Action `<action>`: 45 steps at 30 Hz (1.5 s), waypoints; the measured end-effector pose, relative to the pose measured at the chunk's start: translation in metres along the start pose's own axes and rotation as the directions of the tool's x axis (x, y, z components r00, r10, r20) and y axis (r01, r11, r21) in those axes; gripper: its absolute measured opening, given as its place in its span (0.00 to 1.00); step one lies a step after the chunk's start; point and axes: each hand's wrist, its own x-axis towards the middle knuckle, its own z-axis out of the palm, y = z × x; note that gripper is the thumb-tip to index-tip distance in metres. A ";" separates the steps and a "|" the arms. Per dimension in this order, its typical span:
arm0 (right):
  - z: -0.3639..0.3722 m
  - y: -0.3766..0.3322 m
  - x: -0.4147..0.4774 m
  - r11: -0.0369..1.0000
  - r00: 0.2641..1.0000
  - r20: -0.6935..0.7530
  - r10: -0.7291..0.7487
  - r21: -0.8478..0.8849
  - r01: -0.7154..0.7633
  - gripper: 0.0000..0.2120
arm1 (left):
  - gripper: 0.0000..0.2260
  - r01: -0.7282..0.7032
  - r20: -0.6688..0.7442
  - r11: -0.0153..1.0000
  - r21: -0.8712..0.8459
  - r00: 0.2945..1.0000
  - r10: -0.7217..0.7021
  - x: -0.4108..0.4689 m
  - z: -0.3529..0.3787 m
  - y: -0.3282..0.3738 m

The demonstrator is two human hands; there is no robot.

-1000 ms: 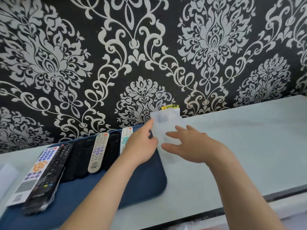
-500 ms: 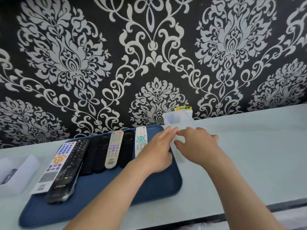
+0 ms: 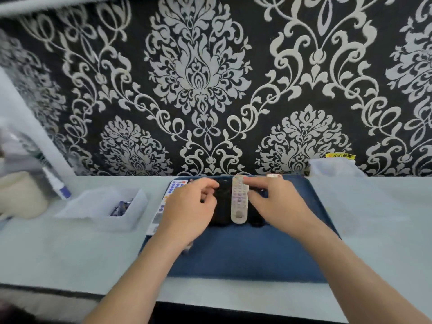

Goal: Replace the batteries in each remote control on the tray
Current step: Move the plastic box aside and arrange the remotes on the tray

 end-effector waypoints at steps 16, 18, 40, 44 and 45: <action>0.160 -0.138 0.057 0.969 0.868 0.472 -0.156 -0.099 0.228 0.51 | 0.27 0.562 -0.382 0.711 -0.422 0.601 -0.702 -0.006 -0.104 -0.199; 0.172 -0.145 0.064 0.968 0.852 0.508 -0.123 -0.128 0.216 0.49 | 0.29 0.459 -0.296 0.616 -0.640 0.594 -0.749 -0.006 -0.103 -0.207; 0.179 -0.120 0.047 0.846 0.898 0.404 -0.176 -0.404 0.348 0.18 | 0.17 0.268 -0.132 0.946 -0.183 0.947 -0.294 0.007 -0.070 -0.167; 0.177 -0.117 0.046 0.868 0.914 0.255 -0.316 -0.311 0.387 0.20 | 0.16 0.262 -0.203 0.950 -0.171 0.934 -0.294 0.012 -0.062 -0.166; 0.173 -0.120 0.049 0.882 0.923 0.223 -0.313 -0.293 0.370 0.17 | 0.15 0.265 -0.211 0.957 -0.119 0.935 -0.286 0.013 -0.061 -0.164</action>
